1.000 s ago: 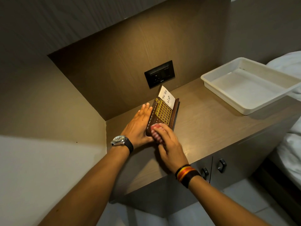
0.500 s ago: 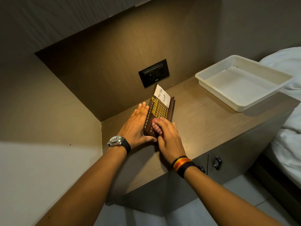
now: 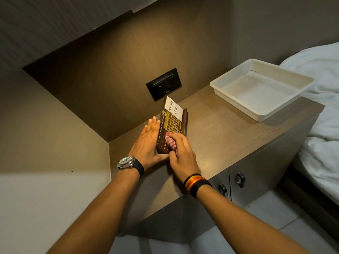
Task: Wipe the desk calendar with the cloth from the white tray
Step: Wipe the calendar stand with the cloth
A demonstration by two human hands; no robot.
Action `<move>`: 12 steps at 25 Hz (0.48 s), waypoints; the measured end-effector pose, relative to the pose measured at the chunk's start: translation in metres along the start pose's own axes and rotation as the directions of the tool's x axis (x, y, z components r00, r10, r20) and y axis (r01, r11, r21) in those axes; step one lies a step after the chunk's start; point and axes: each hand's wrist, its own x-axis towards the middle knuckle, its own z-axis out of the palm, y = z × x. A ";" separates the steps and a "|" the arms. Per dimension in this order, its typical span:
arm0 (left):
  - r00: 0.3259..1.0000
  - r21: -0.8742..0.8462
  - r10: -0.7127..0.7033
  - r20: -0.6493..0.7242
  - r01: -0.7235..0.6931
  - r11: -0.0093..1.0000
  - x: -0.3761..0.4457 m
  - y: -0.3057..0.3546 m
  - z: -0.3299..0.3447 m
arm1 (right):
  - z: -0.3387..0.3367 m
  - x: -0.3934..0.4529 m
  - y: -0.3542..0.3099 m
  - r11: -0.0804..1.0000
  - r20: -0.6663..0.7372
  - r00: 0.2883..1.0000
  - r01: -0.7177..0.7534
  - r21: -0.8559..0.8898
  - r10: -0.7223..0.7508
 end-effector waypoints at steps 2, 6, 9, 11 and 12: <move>1.000 -0.001 -0.003 -0.003 0.003 1.000 -0.001 0.000 0.000 | 0.004 -0.029 0.004 0.998 0.040 0.998 0.058 -0.003 -0.057; 1.000 0.015 -0.005 0.003 0.005 1.000 0.001 0.001 0.000 | -0.007 -0.009 0.010 0.997 0.031 0.997 0.072 -0.003 -0.071; 1.000 0.020 -0.022 0.008 0.021 1.000 0.001 0.002 0.000 | -0.005 0.006 -0.001 1.000 0.033 0.999 0.019 -0.007 -0.019; 1.000 0.014 -0.021 0.010 0.021 1.000 -0.001 0.000 0.001 | -0.004 -0.017 0.007 0.992 0.099 0.989 0.115 -0.051 -0.110; 1.000 0.008 -0.015 0.007 0.015 1.000 -0.002 -0.001 0.001 | -0.008 -0.031 0.012 0.985 0.142 0.978 0.165 -0.053 -0.156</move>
